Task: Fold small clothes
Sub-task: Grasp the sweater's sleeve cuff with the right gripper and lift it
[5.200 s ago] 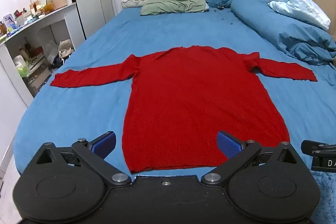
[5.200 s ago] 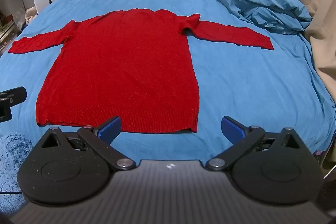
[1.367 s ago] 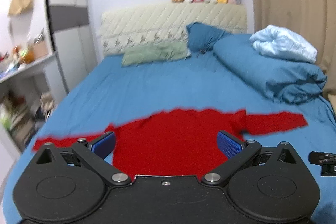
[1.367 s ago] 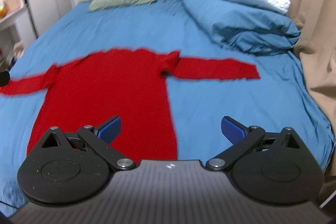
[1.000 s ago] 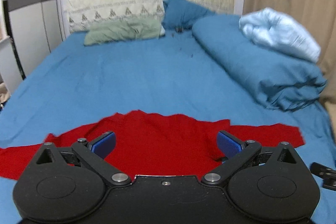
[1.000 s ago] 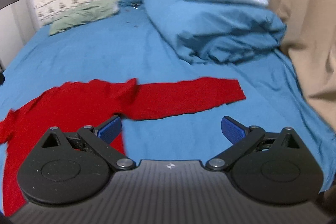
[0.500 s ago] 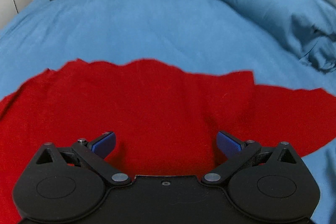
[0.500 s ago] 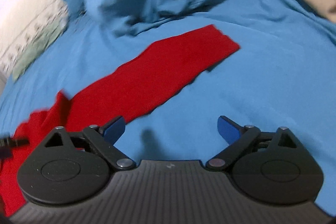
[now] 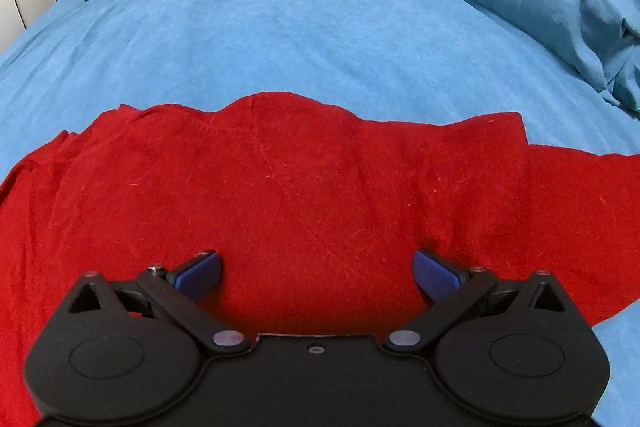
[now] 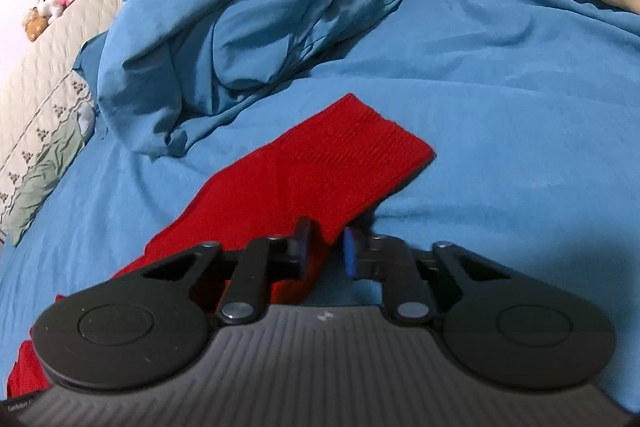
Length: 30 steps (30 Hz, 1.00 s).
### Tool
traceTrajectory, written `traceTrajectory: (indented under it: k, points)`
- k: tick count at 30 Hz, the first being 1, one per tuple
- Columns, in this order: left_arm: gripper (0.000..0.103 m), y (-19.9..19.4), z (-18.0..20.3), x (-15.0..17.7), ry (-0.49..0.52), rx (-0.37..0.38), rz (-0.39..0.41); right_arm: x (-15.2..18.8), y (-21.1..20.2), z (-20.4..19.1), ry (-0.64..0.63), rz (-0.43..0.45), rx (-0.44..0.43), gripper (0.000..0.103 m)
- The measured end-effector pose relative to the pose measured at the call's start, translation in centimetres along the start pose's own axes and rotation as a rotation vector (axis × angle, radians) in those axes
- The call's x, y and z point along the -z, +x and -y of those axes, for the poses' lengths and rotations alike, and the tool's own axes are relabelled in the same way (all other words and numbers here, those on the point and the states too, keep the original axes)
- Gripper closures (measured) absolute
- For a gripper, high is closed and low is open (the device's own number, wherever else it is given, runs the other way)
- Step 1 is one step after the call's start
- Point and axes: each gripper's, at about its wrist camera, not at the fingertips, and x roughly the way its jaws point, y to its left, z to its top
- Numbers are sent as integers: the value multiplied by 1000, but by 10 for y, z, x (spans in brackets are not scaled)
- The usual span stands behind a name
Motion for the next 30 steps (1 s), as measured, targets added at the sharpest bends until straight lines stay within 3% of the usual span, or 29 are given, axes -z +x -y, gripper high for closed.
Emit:
traceTrajectory:
  k: [4, 8, 11, 16, 20, 23, 27, 30]
  points:
    - [0, -8, -9, -3, -13, 13, -7, -3, -3, -8, -29, 19, 9, 83]
    - [0, -37, -24, -7, -21, 25, 63, -11, -23, -28, -70, 57, -46, 83]
    - [0, -68, -48, -10, -9, 19, 123, -20, -47, -63, -113, 91, -146, 83]
    - [0, -119, -112, -9, -45, -36, 225, -9, -99, -173, -254, 132, -438, 83]
    - [0, -150, -179, 6, -104, -104, 271, 48, -126, -277, -365, 65, -710, 83]
    - [0, -161, -227, 27, -157, -171, 278, 121, -122, -338, -455, -60, -815, 83]
    - [0, -151, -269, 55, -202, -189, 213, 235, -91, -381, -634, -250, -775, 83]
    - [0, -140, -286, 71, -234, -144, 168, 288, -78, -382, -737, -281, -714, 83]
